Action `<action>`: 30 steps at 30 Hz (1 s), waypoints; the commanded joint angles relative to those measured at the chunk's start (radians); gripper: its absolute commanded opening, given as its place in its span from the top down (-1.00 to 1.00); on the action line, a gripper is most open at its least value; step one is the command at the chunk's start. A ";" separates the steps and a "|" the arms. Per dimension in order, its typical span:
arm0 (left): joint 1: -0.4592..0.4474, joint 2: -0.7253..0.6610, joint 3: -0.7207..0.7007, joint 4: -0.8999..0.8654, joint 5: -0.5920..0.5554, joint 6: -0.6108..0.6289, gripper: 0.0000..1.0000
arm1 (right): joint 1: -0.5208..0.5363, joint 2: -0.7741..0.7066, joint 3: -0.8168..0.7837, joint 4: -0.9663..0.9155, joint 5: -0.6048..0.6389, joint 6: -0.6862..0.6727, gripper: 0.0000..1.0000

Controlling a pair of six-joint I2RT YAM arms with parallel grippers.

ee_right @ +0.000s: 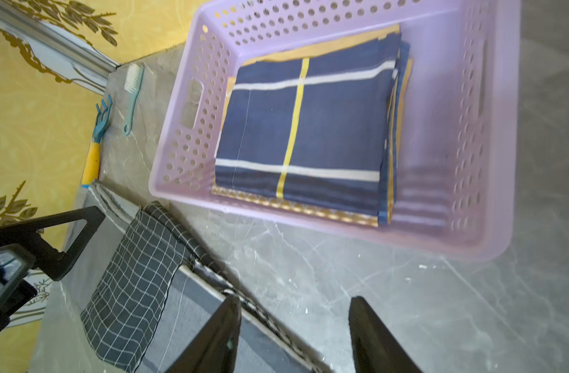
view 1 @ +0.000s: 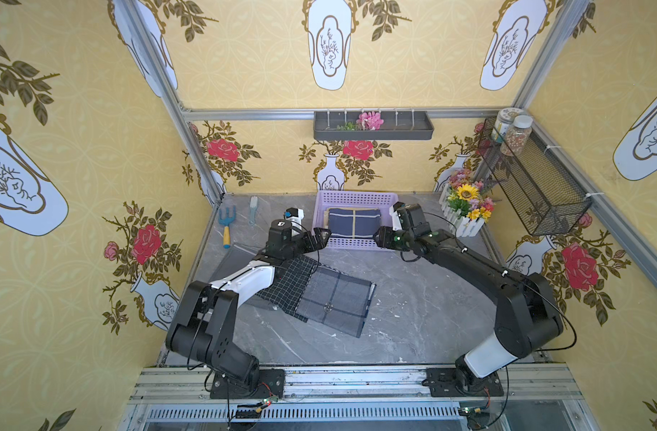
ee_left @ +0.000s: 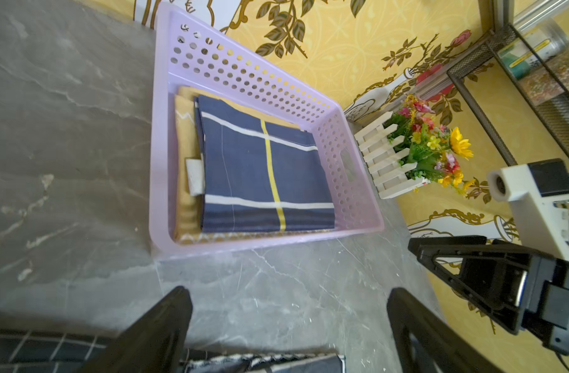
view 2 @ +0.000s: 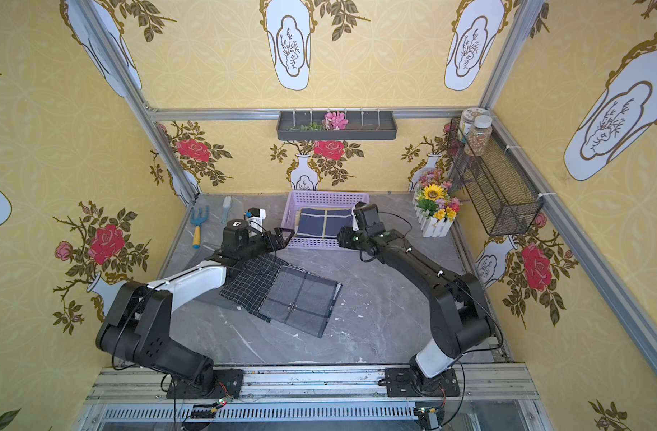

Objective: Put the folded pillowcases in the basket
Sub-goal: Move the pillowcase to the center of the board.

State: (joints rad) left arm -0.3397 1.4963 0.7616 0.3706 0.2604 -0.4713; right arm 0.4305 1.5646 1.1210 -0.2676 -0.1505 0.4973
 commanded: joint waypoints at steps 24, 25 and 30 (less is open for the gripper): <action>-0.102 -0.538 -0.531 -0.008 -0.121 -0.132 -1.00 | 0.276 -0.091 -0.334 0.041 0.145 0.263 -0.20; -0.102 -0.536 -0.532 -0.009 -0.123 -0.131 -1.00 | 0.278 -0.079 -0.334 0.049 0.137 0.262 -0.20; -0.102 -0.520 -0.533 -0.009 -0.138 -0.124 -1.00 | 0.283 -0.011 -0.323 0.086 0.113 0.268 -0.19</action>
State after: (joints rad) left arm -0.4423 0.9688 0.2340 0.3580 0.1314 -0.6025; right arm 0.7086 1.5265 0.7879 -0.2314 -0.0246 0.7555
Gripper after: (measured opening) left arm 0.999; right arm 0.599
